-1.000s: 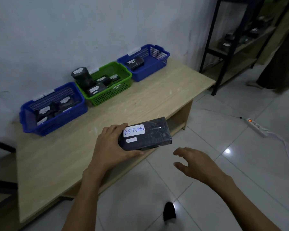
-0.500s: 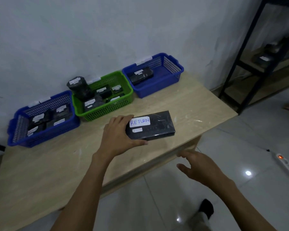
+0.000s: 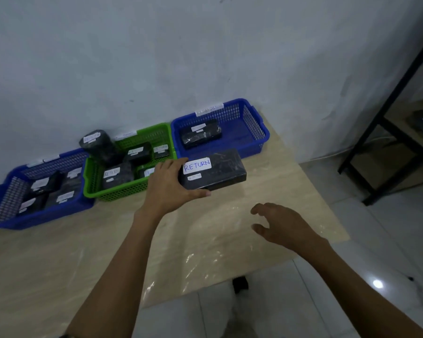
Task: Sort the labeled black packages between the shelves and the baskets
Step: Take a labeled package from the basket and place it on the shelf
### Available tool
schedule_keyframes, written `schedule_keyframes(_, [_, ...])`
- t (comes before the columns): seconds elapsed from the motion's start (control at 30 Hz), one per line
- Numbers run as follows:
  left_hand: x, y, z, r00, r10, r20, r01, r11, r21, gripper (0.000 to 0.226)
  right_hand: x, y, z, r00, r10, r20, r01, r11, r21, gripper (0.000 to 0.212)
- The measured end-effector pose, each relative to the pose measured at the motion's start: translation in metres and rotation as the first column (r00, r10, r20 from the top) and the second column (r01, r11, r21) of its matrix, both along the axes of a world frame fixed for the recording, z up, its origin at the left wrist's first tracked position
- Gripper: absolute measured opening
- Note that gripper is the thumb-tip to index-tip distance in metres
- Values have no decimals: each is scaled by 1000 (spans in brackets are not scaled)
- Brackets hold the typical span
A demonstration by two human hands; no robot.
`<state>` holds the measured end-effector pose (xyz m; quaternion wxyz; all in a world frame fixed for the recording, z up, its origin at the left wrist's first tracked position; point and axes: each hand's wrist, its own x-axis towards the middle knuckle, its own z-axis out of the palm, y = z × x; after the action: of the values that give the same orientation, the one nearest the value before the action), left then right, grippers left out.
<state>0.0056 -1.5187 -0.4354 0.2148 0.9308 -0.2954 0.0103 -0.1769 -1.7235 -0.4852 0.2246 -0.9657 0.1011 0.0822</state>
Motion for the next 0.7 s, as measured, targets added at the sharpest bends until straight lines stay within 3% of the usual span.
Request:
schedule_keyframes(0.37, [126,-82,-59,992,49,-116,-51,999,-17,117,121,-69,-16,996,46,-74,-48,998,-30,42])
schedule_keyframes(0.7, [201,-116,-124,983,68,-171,-53,995,88,111,200,-89,-40,993,65,94,-63,998,-21,50])
